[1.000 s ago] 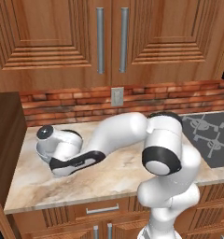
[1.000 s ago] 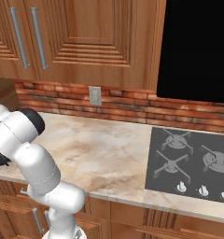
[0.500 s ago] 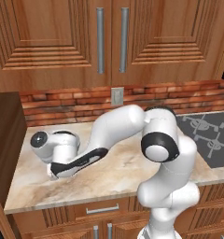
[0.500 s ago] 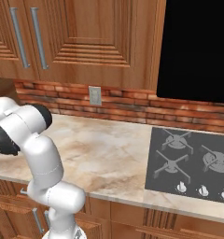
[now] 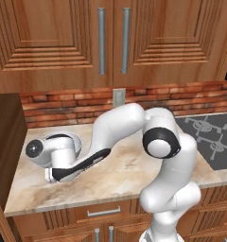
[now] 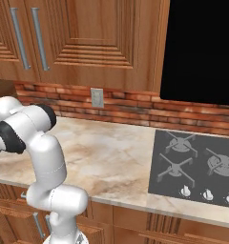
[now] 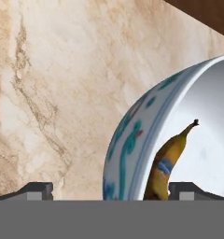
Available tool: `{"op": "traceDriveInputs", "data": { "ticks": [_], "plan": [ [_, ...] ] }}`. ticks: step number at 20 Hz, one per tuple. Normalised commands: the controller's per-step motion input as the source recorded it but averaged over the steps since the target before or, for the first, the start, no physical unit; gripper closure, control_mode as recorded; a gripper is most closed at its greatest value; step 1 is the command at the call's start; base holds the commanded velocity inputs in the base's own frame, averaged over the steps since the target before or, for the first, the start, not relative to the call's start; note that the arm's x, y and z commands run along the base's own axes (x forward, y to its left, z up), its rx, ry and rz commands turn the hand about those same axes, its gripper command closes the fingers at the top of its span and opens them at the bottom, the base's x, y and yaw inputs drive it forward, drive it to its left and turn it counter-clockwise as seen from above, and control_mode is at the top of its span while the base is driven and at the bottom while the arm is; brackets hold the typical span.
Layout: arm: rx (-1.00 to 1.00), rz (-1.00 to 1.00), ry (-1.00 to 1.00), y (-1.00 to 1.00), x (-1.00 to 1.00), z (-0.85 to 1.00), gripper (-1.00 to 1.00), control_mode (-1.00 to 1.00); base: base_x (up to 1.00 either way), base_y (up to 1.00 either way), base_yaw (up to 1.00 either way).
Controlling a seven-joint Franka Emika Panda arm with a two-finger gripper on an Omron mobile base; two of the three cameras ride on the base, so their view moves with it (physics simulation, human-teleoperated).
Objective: Pick the banana from the cabinet and place it in the bowl. Then pick the bowl and place it in the sink. Then turn on the sink facuet.
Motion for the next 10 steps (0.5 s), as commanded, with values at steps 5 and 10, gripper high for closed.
{"op": "traceDriveInputs", "data": {
  "ticks": [5,10],
  "plan": [
    [0.0,0.0,-0.01,0.0,0.12,0.0,-1.0,-1.0,0.0,0.0,0.0],
    [0.0,0.0,0.0,0.0,0.22,0.0,-1.0,-1.0,0.0,0.0,0.0]
  ]
}}
